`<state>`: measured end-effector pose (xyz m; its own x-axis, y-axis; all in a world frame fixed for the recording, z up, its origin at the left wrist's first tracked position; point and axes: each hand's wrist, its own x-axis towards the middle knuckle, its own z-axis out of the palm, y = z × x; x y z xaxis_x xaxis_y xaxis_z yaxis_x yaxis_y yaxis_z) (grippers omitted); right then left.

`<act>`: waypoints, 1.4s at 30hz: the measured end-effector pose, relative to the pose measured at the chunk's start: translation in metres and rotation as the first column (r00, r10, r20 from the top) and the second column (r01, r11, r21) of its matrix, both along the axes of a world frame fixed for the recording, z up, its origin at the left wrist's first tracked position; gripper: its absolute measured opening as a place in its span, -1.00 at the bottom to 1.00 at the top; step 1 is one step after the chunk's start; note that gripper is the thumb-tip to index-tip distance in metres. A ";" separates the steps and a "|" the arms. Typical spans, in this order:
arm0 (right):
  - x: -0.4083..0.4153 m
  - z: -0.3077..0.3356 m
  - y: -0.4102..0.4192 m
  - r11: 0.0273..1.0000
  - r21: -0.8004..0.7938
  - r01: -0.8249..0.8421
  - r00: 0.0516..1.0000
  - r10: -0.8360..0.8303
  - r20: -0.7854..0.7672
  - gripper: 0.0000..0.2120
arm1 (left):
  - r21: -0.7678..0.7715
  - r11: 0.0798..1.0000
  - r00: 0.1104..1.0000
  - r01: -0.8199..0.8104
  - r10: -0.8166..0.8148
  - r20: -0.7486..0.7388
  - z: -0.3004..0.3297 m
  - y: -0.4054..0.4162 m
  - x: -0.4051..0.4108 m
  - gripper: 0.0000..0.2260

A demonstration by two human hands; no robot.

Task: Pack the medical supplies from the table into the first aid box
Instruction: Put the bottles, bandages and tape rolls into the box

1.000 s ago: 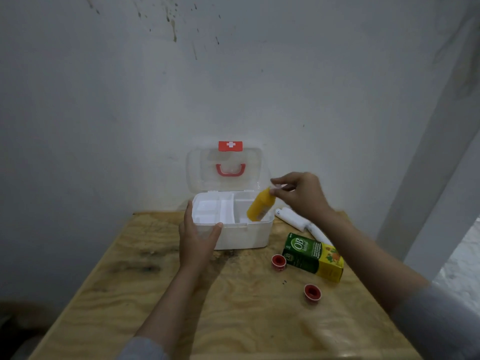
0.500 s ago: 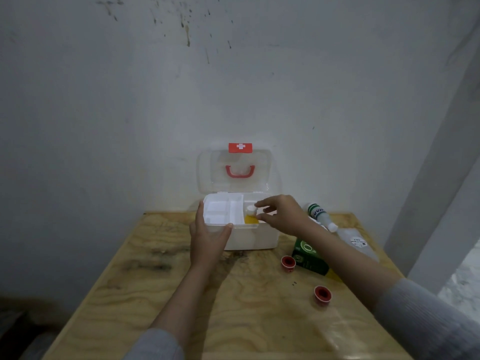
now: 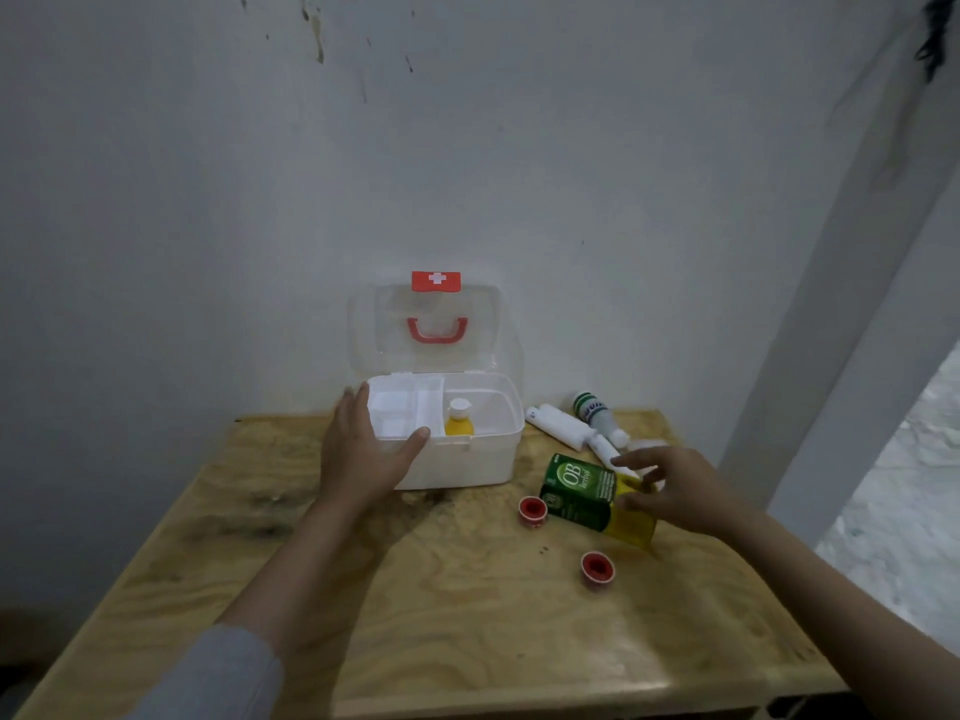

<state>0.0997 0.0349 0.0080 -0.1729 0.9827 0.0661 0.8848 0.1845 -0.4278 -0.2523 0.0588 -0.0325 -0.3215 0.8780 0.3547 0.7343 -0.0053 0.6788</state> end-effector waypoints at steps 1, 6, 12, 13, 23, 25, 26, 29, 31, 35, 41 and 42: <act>-0.001 -0.004 -0.001 1.000 -0.002 0.002 1.000 -0.002 0.024 -0.54 | -0.014 1.000 1.000 0.008 -0.008 -0.028 0.000 0.002 -0.001 -0.14; -0.002 -0.018 0.002 0.999 0.043 0.014 0.999 -0.015 0.038 -0.52 | -0.050 0.999 0.999 -0.001 0.000 -0.033 -0.001 0.006 -0.003 -0.12; -0.003 -0.017 -0.002 0.999 0.038 -0.036 0.999 0.035 0.007 -0.57 | -0.024 1.000 1.000 0.020 -0.020 -0.010 -0.003 0.004 -0.004 -0.13; -0.002 -0.014 -0.002 0.996 0.081 -0.044 0.999 0.046 -0.022 -0.58 | -0.026 0.999 1.000 0.020 -0.021 -0.013 -0.004 0.004 -0.004 -0.13; -0.037 0.049 0.051 0.926 0.378 -0.022 0.981 0.094 -0.173 -0.72 | -0.024 0.999 1.000 0.028 -0.028 0.000 -0.006 0.005 -0.005 -0.15; -0.062 0.052 0.065 0.933 0.351 -0.086 0.991 0.117 -0.070 -0.71 | -0.031 0.999 1.000 0.031 -0.031 -0.001 -0.006 0.005 -0.005 -0.15; -0.075 0.053 0.072 0.934 0.337 -0.117 0.991 0.130 -0.016 -0.70 | -0.034 0.999 0.999 0.035 -0.035 -0.004 -0.006 0.005 -0.005 -0.14; -0.110 0.054 0.086 0.940 0.290 -0.180 0.984 0.166 0.070 -0.67 | -0.039 0.998 0.999 0.049 -0.049 -0.007 -0.007 0.005 -0.006 -0.15; -0.129 0.055 0.095 0.947 0.248 -0.203 0.978 0.183 0.102 -0.67 | -0.041 0.998 0.999 0.046 -0.046 -0.011 -0.008 0.005 -0.007 -0.15; -0.151 0.051 0.110 0.952 0.158 -0.263 0.955 0.234 0.181 -0.69 | -0.055 0.998 0.999 0.031 -0.033 -0.028 -0.007 0.004 -0.005 -0.17; -0.167 0.039 0.118 0.961 0.159 -0.228 0.969 0.208 0.132 -0.64 | -0.042 0.999 0.998 0.019 -0.021 -0.055 -0.008 0.005 -0.004 -0.19; -0.167 0.037 0.119 0.963 0.179 -0.203 0.976 0.184 0.115 -0.64 | -0.041 0.999 0.998 0.016 -0.018 -0.058 -0.008 0.005 -0.004 -0.20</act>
